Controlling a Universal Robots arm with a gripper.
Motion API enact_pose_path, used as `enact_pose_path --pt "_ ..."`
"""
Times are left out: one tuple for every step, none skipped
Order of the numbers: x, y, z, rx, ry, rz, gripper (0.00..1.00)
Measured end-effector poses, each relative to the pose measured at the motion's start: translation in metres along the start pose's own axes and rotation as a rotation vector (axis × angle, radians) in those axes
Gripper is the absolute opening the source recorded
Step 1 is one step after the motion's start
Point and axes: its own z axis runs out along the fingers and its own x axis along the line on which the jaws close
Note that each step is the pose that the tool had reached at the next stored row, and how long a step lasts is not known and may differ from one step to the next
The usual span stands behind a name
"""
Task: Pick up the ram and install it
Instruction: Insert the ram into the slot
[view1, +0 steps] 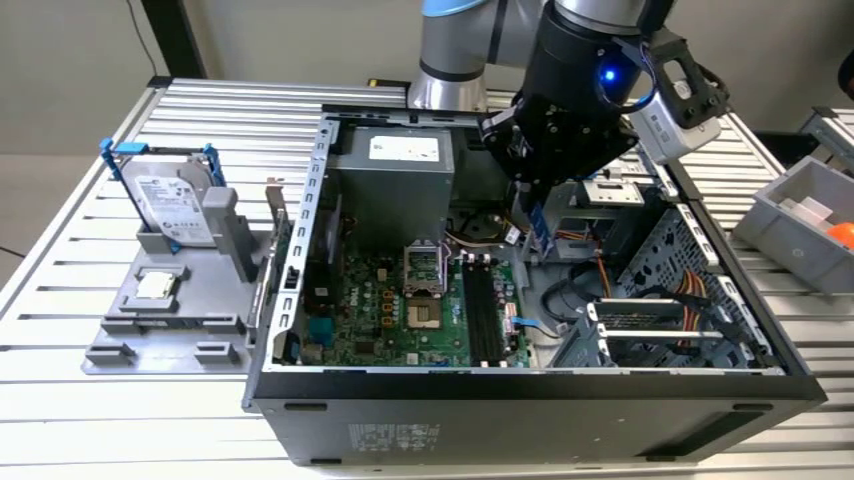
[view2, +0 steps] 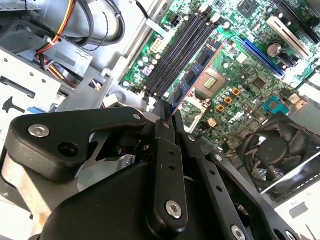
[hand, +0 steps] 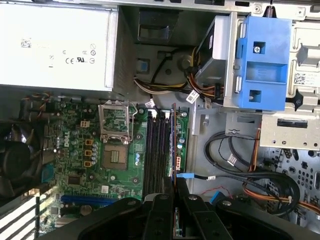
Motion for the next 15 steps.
enact_pose_path --pt "0.0 0.0 0.0 0.0 0.0 0.001 0.0" --pt "0.0 0.0 0.0 0.0 0.0 0.001 0.0" --pt "0.0 0.0 0.0001 0.0 0.0 0.001 0.0" --pt "0.0 0.0 0.0001 0.0 0.0 0.001 0.0" --pt "0.0 0.0 0.0001 0.0 0.0 0.001 0.0" --pt "0.0 0.0 0.0001 0.0 0.0 0.001 0.0" --pt "0.0 0.0 0.0001 0.0 0.0 0.001 0.0" --pt "0.0 0.0 0.0001 0.0 0.0 0.001 0.0" --pt "0.0 0.0 0.0001 0.0 0.0 0.001 0.0" --pt "0.0 0.0 0.0003 0.0 0.0 0.001 0.0" --pt "0.0 0.0 0.0008 -0.0003 -0.0001 0.001 0.0" --pt "0.0 0.0 0.0011 -0.0003 0.0 0.002 0.0" --pt "0.0 0.0 0.0013 0.0 0.0 0.002 0.0" --pt "0.0 -0.0001 0.0019 -0.0001 0.0 0.004 0.0" --pt "0.0 -0.0001 0.0029 -0.0003 0.0 0.005 0.0"
